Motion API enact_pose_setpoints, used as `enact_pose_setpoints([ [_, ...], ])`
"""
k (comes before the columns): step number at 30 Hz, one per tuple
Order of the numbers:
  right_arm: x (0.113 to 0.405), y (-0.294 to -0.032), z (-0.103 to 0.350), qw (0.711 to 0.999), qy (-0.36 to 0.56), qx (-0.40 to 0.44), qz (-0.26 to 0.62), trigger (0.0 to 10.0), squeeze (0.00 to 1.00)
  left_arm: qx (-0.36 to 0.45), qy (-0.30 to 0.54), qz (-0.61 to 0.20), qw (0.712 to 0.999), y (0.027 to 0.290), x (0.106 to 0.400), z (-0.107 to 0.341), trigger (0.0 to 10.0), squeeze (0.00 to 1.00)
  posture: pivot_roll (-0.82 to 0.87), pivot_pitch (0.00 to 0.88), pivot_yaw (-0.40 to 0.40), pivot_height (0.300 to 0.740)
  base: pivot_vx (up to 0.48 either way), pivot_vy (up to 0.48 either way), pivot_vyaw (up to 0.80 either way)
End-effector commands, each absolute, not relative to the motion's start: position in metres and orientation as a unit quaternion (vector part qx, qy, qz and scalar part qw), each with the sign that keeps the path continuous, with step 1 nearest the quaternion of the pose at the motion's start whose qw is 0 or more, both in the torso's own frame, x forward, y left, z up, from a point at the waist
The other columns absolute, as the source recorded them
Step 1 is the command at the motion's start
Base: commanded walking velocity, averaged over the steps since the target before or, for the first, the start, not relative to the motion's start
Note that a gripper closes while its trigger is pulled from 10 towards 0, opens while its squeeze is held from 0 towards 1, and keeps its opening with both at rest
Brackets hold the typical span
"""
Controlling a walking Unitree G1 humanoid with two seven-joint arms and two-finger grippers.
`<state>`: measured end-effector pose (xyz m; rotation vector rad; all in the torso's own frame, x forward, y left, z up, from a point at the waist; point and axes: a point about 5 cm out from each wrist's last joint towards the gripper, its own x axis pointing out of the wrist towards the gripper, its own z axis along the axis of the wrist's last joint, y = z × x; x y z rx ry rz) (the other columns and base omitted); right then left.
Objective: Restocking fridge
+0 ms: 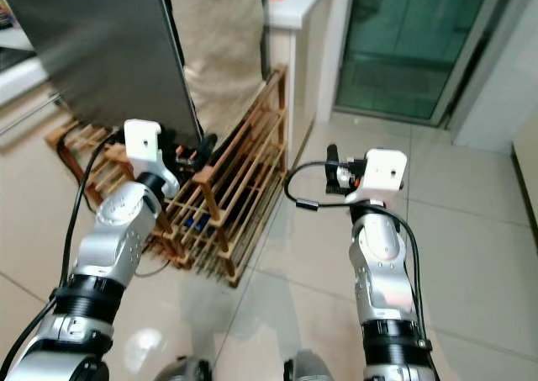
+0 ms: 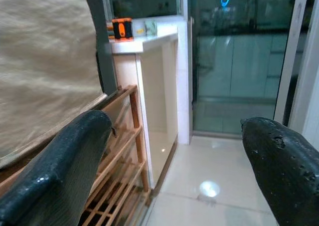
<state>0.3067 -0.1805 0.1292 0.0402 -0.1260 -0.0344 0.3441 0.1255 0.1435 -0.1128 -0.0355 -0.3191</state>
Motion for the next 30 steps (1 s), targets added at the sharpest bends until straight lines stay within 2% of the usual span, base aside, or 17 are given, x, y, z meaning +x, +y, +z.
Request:
enact_pose_setpoints([
  [1, 0.307, -0.17, 0.133, 0.997, -0.073, 0.021, 0.001, 10.0, 0.0, -0.039, -0.029, -0.152, 0.987, 0.131, 0.347, 0.15, 10.0, 0.0, -0.18, 0.0, 0.085, 0.683, 0.304, 0.375, 0.0],
  [10, 0.307, -0.173, 0.134, 0.997, -0.073, 0.018, -0.004, 10.0, 0.0, -0.036, -0.042, -0.167, 0.984, 0.123, 0.346, 0.155, 10.0, 0.0, -0.18, 0.0, 0.084, 0.683, 0.341, 0.297, 0.0],
  [24, 0.307, -0.178, 0.133, 0.997, -0.071, 0.027, -0.017, 10.0, 0.0, -0.018, -0.052, -0.18, 0.982, 0.118, 0.344, 0.157, 10.0, 0.0, -0.18, 0.0, 0.083, 0.738, 0.0, 0.0, -0.36],
  [30, 0.307, -0.179, 0.134, 0.997, -0.072, 0.03, -0.019, 10.0, 0.0, -0.016, -0.056, -0.184, 0.981, 0.117, 0.343, 0.157, 10.0, 0.0, -0.18, 0.0, 0.083, 0.74, 0.0, 0.0, -0.42],
])
